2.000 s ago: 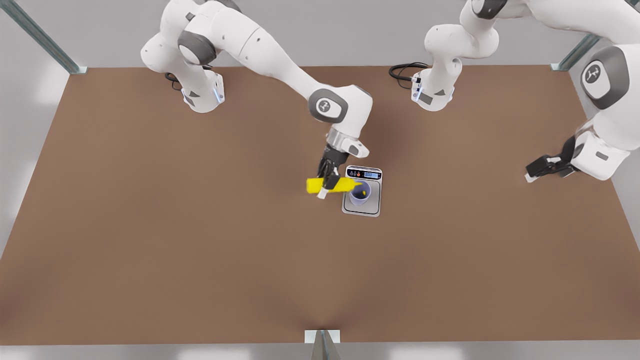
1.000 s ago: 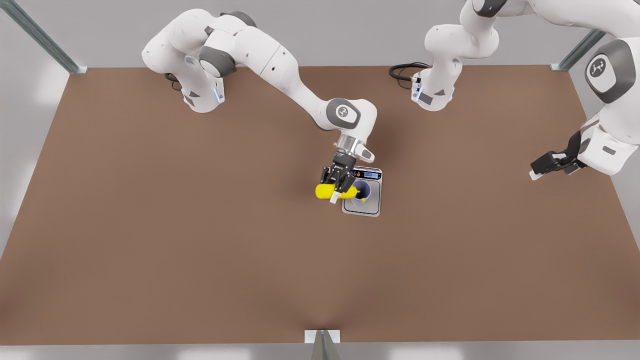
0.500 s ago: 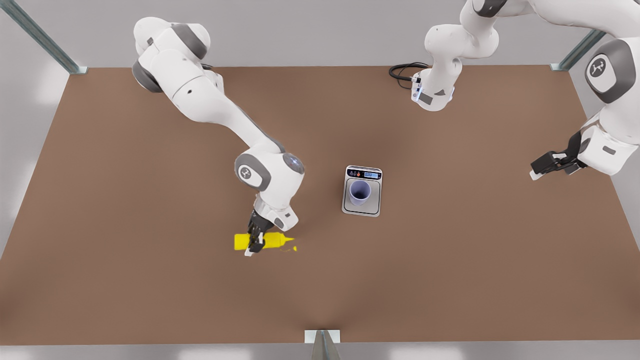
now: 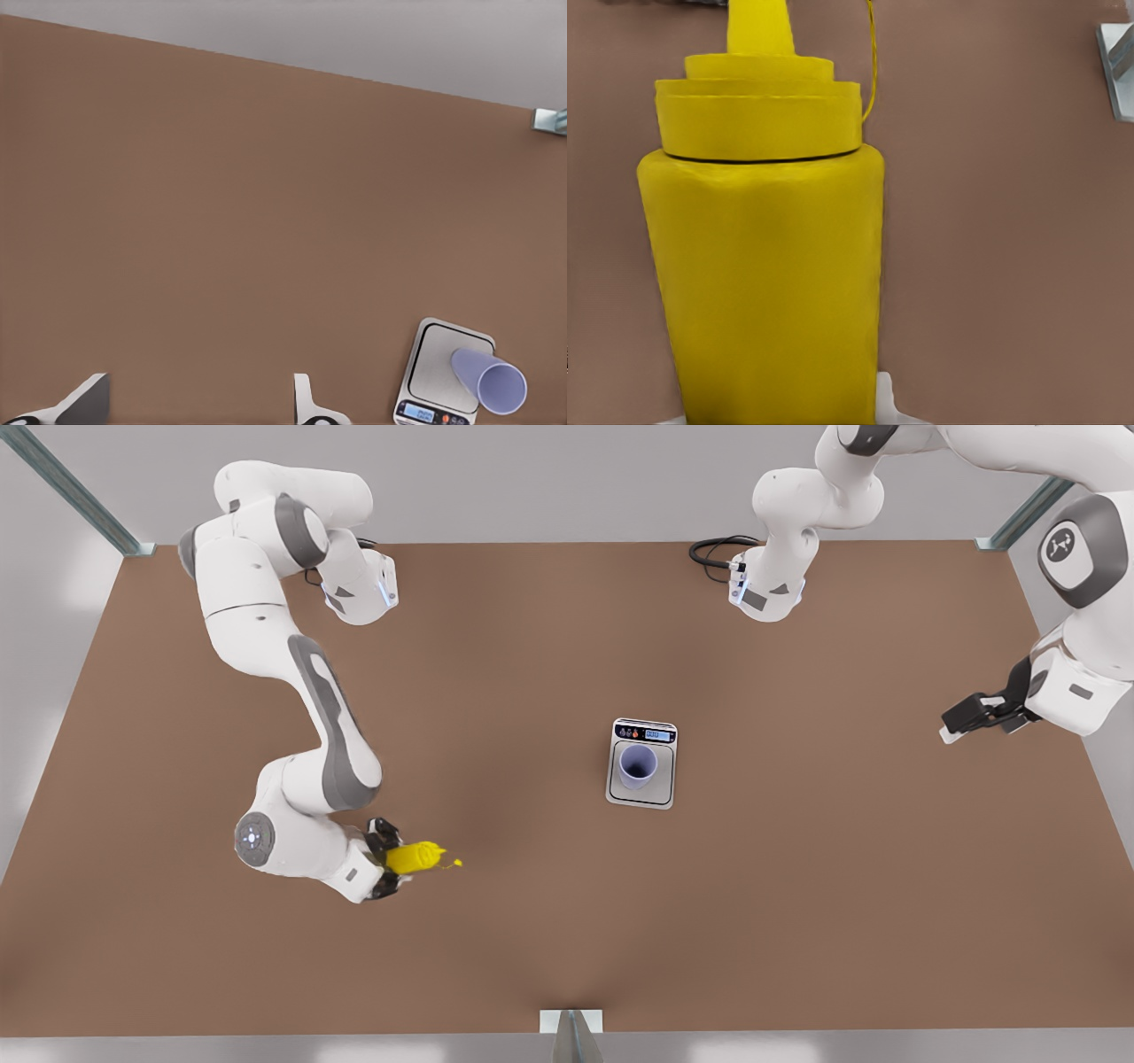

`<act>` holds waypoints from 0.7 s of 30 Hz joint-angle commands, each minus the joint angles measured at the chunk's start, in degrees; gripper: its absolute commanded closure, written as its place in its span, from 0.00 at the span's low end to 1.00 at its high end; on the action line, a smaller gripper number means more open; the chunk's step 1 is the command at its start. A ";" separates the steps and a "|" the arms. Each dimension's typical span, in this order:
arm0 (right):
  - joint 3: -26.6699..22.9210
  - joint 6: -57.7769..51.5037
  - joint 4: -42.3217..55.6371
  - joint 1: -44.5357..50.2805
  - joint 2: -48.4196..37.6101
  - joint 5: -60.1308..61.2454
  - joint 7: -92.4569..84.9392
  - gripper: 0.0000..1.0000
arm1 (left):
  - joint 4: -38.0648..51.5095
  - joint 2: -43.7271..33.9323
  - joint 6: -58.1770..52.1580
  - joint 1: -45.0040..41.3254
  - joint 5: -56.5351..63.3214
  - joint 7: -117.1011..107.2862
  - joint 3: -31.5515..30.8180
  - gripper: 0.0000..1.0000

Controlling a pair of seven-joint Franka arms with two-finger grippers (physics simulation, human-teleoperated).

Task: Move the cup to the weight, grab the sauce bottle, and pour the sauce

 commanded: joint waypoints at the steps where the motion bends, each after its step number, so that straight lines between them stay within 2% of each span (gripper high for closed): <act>1: 0.00 0.02 -0.13 -0.25 0.02 0.82 -0.78 0.45 | 0.00 0.00 0.00 0.02 0.08 0.00 0.00 0.00; 6: -3.77 -2.17 -4.35 -2.01 1.86 23.32 -21.52 0.45 | 0.00 0.43 0.00 0.02 0.16 -0.35 0.18 0.00; 10: -3.95 -10.34 -4.79 -5.96 5.73 33.44 -22.15 0.45 | 0.00 0.61 0.09 0.02 0.25 -0.26 0.18 0.00; 12: -3.95 -12.02 -7.78 -6.67 7.40 38.98 -29.18 0.45 | 0.00 0.61 0.26 0.02 0.34 -0.26 0.18 0.00; 16: -3.95 -13.25 -10.59 -7.55 7.49 44.16 -42.01 0.45 | 0.00 0.61 0.09 0.02 0.25 -0.35 0.18 0.00; 21: -4.04 -12.99 -12.52 -7.46 8.10 46.80 -43.77 0.45 | 0.00 0.87 0.09 -0.07 0.16 -0.35 0.09 0.00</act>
